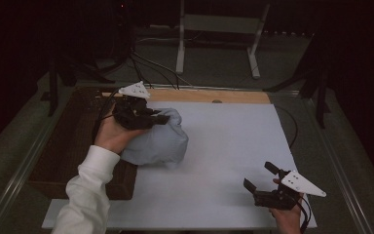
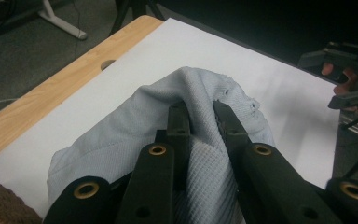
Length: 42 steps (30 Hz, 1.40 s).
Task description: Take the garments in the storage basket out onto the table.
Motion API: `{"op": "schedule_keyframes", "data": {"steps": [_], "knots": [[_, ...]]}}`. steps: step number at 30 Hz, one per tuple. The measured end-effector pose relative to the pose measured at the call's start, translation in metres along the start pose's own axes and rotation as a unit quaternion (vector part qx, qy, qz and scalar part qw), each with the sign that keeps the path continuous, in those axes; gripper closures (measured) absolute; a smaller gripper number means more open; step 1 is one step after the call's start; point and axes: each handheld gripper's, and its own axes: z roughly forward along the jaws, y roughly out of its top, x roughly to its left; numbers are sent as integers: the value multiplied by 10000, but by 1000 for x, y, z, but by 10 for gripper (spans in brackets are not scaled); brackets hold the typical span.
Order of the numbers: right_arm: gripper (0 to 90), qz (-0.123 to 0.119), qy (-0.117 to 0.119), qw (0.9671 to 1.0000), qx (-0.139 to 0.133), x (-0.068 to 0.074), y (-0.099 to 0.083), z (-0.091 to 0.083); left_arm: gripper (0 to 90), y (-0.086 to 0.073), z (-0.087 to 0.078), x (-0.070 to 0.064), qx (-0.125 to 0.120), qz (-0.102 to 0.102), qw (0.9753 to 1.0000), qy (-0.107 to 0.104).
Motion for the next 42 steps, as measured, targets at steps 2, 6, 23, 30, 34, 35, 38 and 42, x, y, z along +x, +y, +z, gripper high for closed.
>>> {"op": "schedule_keyframes", "data": {"steps": [2,6,23,30,34,35,38,42], "knots": [[2,1,-1,10000,-2,0,0,0,803,1,3,-1,9,-13,10000,25],[2,1,4,10000,0,0,0,0,802,1,9,-2,-3,-11,10000,-20],[3,2,10,10000,-8,-1,0,0,800,3,36,-8,91,-12,9999,-55],[2,5,1,10000,-14,-1,0,0,799,4,42,-11,180,-23,9998,-61],[3,4,5,10000,-15,-1,0,-1,797,3,46,-11,230,-39,9997,-71],[3,1,7,10000,-19,-1,0,-1,797,3,47,-11,230,-44,9997,-77],[3,-3,1,10000,-19,-1,0,-1,797,1,51,-11,235,-94,9996,-99],[3,-7,2,10000,-17,-1,0,-1,793,-3,56,-12,318,-107,9994,1]]}}
